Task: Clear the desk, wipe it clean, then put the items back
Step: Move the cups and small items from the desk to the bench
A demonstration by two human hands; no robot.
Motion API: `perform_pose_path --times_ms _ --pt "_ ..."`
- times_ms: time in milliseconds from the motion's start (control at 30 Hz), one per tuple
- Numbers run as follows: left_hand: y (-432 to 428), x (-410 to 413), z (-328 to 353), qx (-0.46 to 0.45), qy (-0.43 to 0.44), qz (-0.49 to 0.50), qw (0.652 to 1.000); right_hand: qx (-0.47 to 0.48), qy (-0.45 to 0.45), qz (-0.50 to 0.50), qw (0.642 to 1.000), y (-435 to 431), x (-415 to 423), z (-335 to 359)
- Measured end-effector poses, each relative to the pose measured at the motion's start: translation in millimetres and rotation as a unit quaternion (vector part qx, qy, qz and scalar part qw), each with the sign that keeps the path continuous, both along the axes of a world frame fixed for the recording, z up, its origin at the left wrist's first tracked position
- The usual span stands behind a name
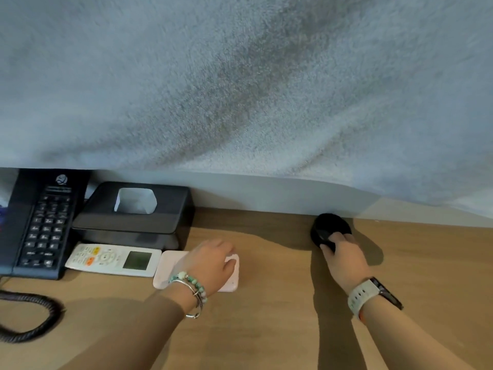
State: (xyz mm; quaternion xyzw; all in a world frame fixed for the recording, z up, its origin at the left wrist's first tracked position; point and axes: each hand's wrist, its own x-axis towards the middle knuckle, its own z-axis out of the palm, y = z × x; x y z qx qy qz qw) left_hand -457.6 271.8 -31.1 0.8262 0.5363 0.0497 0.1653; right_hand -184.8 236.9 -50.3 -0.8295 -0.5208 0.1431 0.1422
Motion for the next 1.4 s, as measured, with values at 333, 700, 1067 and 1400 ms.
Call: perform_pose_path --times_ms 333,700,1067,1400 --pt "-20 -32 0 -0.056 -0.216 0.207 0.952 0.096 0.021 0.254 0.962 -41 -105 28" --pt "-36 -109 18 -0.195 -0.358 0.283 0.868 0.116 0.084 0.392 0.909 -45 -204 42" --pt "-47 -197 7 -0.199 -0.378 0.382 0.819 -0.120 -0.063 0.219 0.966 0 -231 15" --pt "-52 -221 1 -0.185 -0.388 0.390 0.814 -0.137 -0.074 0.200 0.967 -11 -241 20"
